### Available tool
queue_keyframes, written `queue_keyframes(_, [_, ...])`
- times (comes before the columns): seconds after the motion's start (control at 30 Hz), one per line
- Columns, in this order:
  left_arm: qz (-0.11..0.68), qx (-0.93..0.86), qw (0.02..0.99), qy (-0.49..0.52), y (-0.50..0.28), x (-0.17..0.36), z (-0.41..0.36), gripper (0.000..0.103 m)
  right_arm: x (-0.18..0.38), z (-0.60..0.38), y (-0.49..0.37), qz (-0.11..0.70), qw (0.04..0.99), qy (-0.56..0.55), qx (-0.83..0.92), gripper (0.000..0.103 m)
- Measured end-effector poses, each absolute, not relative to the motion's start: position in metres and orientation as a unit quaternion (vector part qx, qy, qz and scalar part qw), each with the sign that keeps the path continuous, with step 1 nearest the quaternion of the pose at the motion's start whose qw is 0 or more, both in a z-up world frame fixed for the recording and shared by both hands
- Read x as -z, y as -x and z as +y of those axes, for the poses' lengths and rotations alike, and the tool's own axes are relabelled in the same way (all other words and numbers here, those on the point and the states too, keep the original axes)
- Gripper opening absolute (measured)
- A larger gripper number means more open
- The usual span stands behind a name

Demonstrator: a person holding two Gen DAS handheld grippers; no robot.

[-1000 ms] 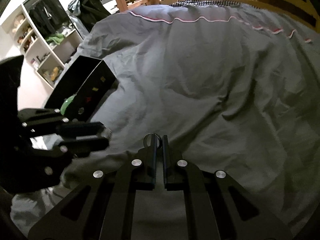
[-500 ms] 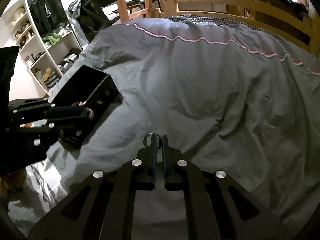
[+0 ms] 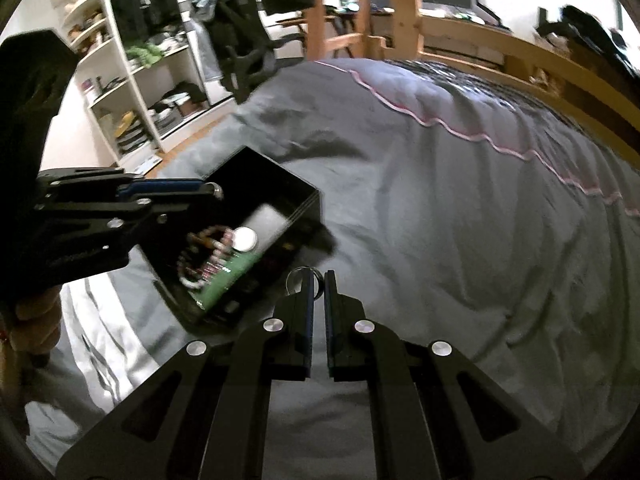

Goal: Organize jewelry
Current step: 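Drop the ring into the box with the left tool while the right tool drops its ring in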

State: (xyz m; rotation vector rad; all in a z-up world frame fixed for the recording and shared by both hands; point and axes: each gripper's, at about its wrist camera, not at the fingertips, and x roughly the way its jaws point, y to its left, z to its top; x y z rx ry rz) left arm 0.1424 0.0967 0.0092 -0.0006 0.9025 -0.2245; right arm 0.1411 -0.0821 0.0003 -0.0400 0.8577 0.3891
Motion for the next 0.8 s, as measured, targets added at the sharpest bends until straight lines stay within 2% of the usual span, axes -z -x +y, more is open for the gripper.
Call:
queue_keyframes(0.37, [0.454, 0.060, 0.889, 0.033, -0.149, -0.007, 0.146, 0.019, 0.004, -0.019, -0.154, 0.411, 0.879, 0.041, -0.237, 0.006])
queue_keyframes(0.8, [0.475, 0.061, 0.877, 0.049, -0.153, 0.005, 0.156, 0.019, 0.032, 0.008, -0.160, 0.428, 0.866, 0.044, -0.255, 0.006])
